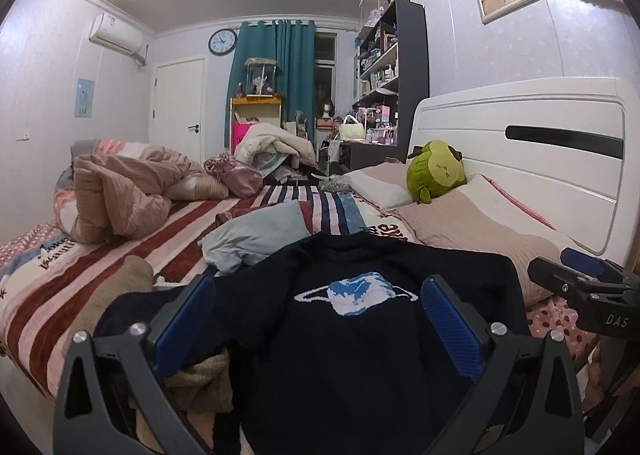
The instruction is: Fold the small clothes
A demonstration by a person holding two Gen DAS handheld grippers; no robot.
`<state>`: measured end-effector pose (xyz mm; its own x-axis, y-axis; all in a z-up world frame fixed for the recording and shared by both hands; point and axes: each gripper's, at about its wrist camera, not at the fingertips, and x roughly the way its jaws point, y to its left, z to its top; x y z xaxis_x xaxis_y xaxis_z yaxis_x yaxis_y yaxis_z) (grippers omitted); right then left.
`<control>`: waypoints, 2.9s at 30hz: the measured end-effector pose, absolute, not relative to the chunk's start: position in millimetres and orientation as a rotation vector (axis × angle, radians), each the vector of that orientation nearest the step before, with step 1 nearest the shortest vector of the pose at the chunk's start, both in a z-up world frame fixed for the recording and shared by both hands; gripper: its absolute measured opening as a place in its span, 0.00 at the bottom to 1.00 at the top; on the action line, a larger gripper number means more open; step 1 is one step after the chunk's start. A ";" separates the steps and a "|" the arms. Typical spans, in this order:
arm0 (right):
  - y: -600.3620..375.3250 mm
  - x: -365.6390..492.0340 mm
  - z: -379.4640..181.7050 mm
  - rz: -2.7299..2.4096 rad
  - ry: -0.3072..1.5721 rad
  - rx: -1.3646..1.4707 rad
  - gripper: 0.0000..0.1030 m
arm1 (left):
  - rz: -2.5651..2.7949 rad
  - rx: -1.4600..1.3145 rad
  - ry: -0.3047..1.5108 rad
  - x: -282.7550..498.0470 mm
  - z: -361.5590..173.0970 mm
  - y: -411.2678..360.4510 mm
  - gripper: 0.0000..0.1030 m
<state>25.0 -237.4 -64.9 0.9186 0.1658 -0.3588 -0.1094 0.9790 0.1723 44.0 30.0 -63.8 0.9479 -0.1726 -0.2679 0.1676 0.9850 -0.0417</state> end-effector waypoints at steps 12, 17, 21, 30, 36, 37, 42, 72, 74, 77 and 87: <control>-231.5 28.2 -65.4 0.148 0.385 0.115 1.00 | -0.174 -0.007 0.285 44.0 -67.4 26.1 0.99; -230.6 28.9 -65.7 0.146 0.385 0.116 1.00 | -0.175 -0.005 0.292 43.5 -67.5 26.6 0.99; -230.8 29.1 -67.3 0.145 0.385 0.119 1.00 | -0.177 -0.007 0.297 43.6 -68.1 25.7 0.99; -228.8 27.4 -68.2 0.162 0.378 0.102 1.00 | -0.161 -0.011 0.311 49.8 -69.8 30.3 0.99; -223.2 31.0 -67.9 0.169 0.387 0.084 1.00 | -0.154 -0.044 0.327 57.2 -75.5 45.6 0.99; -222.4 32.5 -67.0 0.174 0.389 0.083 1.00 | -0.154 -0.052 0.331 58.3 -77.0 48.8 0.99; -215.0 36.7 -65.6 0.184 0.395 0.067 1.00 | -0.181 -0.127 0.348 64.5 -86.5 71.6 0.99; -199.0 99.1 -86.4 0.274 0.567 0.188 1.00 | -0.066 -0.290 0.486 111.4 -169.5 241.8 0.57; -199.5 99.3 -86.9 0.279 0.568 0.194 1.00 | -0.045 -0.268 0.488 111.6 -167.8 236.9 0.37; -201.8 99.3 -87.8 0.291 0.567 0.215 1.00 | -0.051 -0.250 0.472 108.6 -159.3 230.6 0.15; -234.9 89.1 -92.9 0.423 0.492 0.396 1.00 | -0.173 -0.143 0.338 106.4 -89.2 168.2 0.11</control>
<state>89.1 -234.9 -92.9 0.7998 0.4759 -0.3658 -0.2904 0.8402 0.4580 106.4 168.2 -89.2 0.9288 -0.1923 -0.3169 0.1447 0.9751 -0.1679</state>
